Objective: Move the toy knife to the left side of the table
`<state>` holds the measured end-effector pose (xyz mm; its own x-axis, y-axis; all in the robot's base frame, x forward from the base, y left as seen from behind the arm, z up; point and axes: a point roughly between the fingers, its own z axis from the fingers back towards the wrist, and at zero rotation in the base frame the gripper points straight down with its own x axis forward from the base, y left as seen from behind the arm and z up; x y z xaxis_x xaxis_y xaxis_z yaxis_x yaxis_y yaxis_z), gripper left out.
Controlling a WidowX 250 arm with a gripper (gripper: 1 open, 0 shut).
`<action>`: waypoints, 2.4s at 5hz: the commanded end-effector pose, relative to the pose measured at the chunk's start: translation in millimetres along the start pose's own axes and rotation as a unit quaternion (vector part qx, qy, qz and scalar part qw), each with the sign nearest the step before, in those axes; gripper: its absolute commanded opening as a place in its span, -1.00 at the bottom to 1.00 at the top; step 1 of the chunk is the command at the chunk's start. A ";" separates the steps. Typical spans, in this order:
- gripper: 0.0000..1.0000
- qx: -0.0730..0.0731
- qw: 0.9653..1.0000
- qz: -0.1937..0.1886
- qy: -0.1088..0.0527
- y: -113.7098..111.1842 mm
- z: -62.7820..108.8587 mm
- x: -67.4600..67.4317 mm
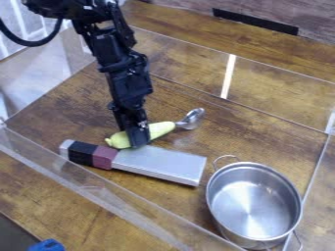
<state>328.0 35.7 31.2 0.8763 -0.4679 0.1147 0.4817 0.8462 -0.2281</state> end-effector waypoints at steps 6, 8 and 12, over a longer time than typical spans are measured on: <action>-1.00 0.000 1.000 0.008 -0.017 34.1 19.7 -5.7; -1.00 -0.010 0.999 -0.032 -0.008 36.3 16.7 2.0; -1.00 -0.016 0.999 -0.027 -0.016 34.4 29.9 -2.2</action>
<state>341.5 63.4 29.5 0.8476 -0.5174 0.1180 0.5267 0.7931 -0.3059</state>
